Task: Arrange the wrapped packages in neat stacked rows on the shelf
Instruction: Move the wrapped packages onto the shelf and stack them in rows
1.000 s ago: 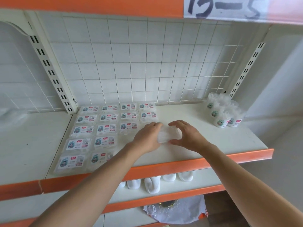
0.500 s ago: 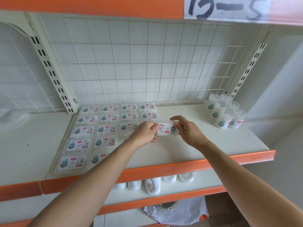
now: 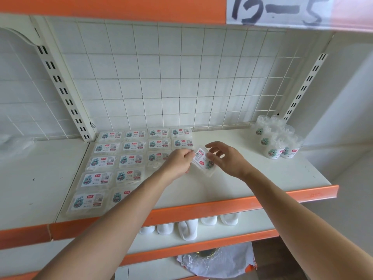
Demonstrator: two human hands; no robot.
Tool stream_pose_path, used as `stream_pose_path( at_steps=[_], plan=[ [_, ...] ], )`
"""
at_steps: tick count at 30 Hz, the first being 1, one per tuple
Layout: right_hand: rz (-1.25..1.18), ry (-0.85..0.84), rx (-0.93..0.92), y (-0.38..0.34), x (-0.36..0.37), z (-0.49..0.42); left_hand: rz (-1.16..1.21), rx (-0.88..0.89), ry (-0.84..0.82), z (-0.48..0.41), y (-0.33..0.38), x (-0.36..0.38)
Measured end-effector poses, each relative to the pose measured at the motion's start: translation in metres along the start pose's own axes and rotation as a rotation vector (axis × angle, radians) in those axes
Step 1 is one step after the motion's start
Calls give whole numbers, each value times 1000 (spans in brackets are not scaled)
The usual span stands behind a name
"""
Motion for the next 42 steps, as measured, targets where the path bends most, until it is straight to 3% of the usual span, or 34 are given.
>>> stream_pose_path(
  at_steps=[5, 12, 14, 18, 21, 26, 31, 37, 42],
  plan=[
    [-190, -127, 65, -2, 8, 0, 194, -62, 139, 3, 3, -3],
    [-425, -127, 212, 2, 8, 1, 228, -106, 97, 9, 3, 9],
    [-337, -105, 188, 5, 7, -1, 179, -84, 109, 7, 2, 4],
    [62, 18, -97, -2, 3, 3, 96, -43, 137, 2, 0, -2],
    [165, -8, -223, -7, 10, 6, 56, -37, 126, 0, 0, -5],
    [256, 88, -261, -11, 15, 6, 10, -18, 81, 3, -8, -13],
    [386, 124, -138, -12, 29, 1, -373, 116, 112, 9, 0, -34],
    [491, 173, -74, -18, 50, -3, -808, 170, -51, 23, -6, -38],
    [509, 177, -156, -23, 58, 1, -907, 163, -88, 31, -16, -36]
  ],
)
Point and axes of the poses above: each hand's wrist, its own z-axis away from the middle knuckle, its own x-axis out of the palm, y = z × x, the point moved 6 cm from there along -z, towards the middle knuckle, and after that the axes turned 14 degrees about x, right-handed, at the moved point
